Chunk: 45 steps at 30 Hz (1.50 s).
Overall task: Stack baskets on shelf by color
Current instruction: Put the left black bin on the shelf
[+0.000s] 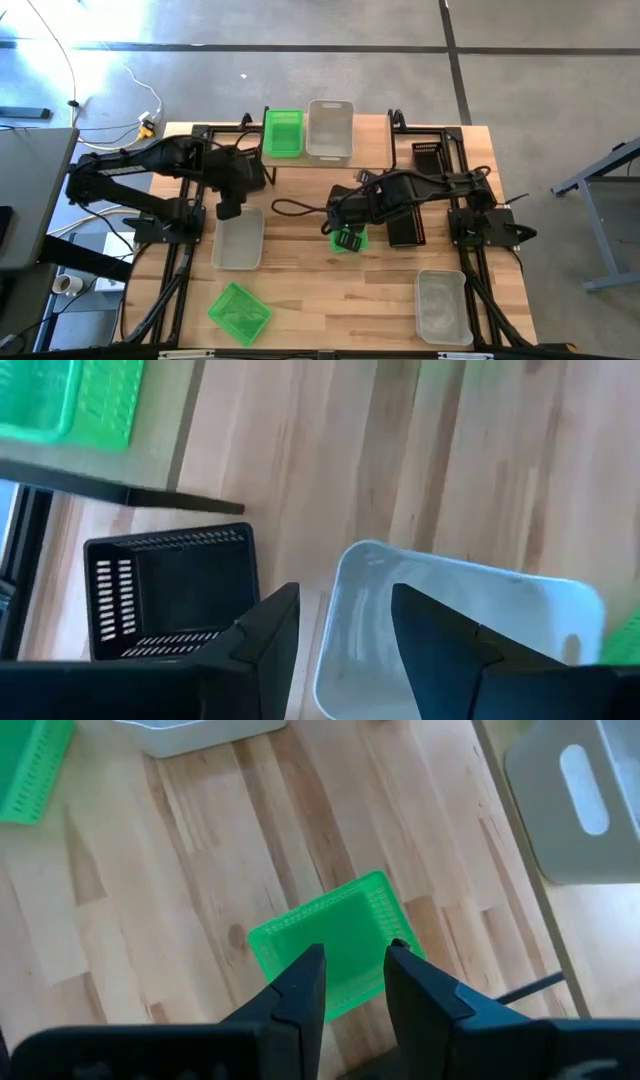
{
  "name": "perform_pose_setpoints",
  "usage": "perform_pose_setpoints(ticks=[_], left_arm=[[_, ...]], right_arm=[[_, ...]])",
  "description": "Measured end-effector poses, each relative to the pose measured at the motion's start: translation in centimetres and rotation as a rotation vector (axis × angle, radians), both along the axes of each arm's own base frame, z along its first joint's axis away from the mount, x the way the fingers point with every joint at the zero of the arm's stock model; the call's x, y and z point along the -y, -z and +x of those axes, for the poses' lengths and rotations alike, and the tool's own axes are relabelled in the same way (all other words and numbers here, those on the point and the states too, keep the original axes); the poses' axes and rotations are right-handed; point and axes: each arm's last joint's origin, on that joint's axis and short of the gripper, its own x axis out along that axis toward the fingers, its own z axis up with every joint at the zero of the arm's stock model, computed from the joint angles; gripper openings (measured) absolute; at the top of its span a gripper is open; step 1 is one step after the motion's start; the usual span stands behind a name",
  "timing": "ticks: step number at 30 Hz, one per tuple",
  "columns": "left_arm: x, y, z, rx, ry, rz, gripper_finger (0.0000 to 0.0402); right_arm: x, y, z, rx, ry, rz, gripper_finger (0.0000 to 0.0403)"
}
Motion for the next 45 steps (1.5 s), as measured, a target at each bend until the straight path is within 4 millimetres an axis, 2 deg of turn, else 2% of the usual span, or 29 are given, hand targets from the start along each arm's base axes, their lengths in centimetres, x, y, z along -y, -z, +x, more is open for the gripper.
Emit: perform_pose_setpoints(ticks=[7, 11, 20, 29, 38, 41, 45], left_arm=[[-0.8, 4.4, -1.0, -0.143, -0.057, 0.008, 0.0152], [-1.4, 6.6, -0.9, -0.179, -0.066, 0.003, 0.0151], [-3.4, 9.3, -1.4, -0.166, -0.184, -0.009, 0.0149], [-4.8, 11.5, -1.9, -0.123, -0.221, -0.048, 0.0147], [-5.3, 11.8, -2.0, -0.117, -0.262, -0.068, 0.0147], [-5.5, 11.6, -1.9, -0.073, -0.385, -0.1, 0.0147], [-6.0, 11.5, -2.1, -0.029, -0.635, -0.12, 0.0147]], right_arm=[[0.4, 0.0, 0.1, -0.006, -0.015, -0.019, 0.0092], [1.0, 0.0, 0.2, -0.016, -0.04, -0.037, 0.0092], [2.8, -0.3, 0.2, -0.041, -0.105, -0.081, 0.0092], [5.2, -2.7, -1.7, 0.014, -0.091, -0.1, 0.0092], [6.6, -3.9, -2.9, 0.046, -0.063, -0.106, 0.0092], [6.8, -3.9, -2.9, 0.041, -0.074, -0.114, 0.0092], [6.8, -3.9, -2.9, 0.031, -0.109, -0.13, 0.0092]])
